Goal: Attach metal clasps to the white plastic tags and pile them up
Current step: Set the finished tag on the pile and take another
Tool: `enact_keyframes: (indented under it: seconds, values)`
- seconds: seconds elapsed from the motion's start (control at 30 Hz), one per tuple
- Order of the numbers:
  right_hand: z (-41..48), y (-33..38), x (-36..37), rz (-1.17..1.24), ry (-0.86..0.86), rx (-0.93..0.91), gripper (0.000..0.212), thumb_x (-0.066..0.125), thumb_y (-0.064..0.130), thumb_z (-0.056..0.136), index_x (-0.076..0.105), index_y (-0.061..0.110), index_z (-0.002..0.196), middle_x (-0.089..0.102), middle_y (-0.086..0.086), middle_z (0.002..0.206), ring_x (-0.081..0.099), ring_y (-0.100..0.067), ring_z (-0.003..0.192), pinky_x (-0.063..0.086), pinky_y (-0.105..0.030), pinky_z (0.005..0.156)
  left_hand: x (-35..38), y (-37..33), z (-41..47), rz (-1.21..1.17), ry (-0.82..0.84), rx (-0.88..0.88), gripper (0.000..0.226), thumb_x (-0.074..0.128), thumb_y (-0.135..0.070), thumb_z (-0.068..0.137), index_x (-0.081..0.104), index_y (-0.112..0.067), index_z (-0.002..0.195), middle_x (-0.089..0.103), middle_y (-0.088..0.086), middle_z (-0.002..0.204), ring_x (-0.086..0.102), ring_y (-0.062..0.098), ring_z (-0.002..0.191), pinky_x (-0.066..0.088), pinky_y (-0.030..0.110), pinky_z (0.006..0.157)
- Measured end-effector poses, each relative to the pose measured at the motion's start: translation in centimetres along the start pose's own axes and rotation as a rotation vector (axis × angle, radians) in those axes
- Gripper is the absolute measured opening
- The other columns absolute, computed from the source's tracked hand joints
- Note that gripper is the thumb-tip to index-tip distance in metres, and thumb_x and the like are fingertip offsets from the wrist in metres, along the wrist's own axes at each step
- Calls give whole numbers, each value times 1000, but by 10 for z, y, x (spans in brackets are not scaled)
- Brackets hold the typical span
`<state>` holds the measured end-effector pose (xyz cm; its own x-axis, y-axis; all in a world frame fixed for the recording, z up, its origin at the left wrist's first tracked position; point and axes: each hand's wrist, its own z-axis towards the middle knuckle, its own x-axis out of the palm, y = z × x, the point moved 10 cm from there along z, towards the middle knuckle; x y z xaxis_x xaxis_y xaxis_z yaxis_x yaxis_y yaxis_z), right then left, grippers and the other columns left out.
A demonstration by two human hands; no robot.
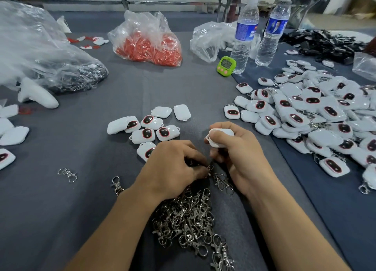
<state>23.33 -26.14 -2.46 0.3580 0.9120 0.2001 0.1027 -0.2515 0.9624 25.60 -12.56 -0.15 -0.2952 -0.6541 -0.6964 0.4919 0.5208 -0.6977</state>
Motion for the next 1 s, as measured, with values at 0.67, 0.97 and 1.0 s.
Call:
enact_keyframes:
  seconds: [0.67, 0.97, 1.0]
  values:
    - [-6, 13, 20, -323, 112, -216, 11, 79, 8, 84, 81, 18, 80, 67, -4, 61, 58, -14, 54, 48, -26, 51, -37, 18, 2, -572, -411, -56, 22, 86, -18, 75, 81, -39, 81, 77, -8, 80, 72, 11, 77, 58, 25, 76]
    - [-7, 19, 19, -318, 115, -251, 10, 76, 17, 70, 82, 20, 78, 71, -3, 64, 59, -12, 56, 52, -30, 55, -40, 24, -2, -542, -425, -103, 26, 84, -9, 78, 81, -34, 81, 77, -10, 75, 71, 3, 68, 54, 14, 69]
    - [-5, 18, 17, -388, 76, -253, 11, 76, 23, 68, 81, 25, 77, 72, -1, 64, 60, -11, 57, 54, -34, 57, -39, 24, -2, -525, -425, -106, 25, 84, -8, 79, 81, -33, 80, 77, -10, 75, 72, 4, 68, 54, 14, 68]
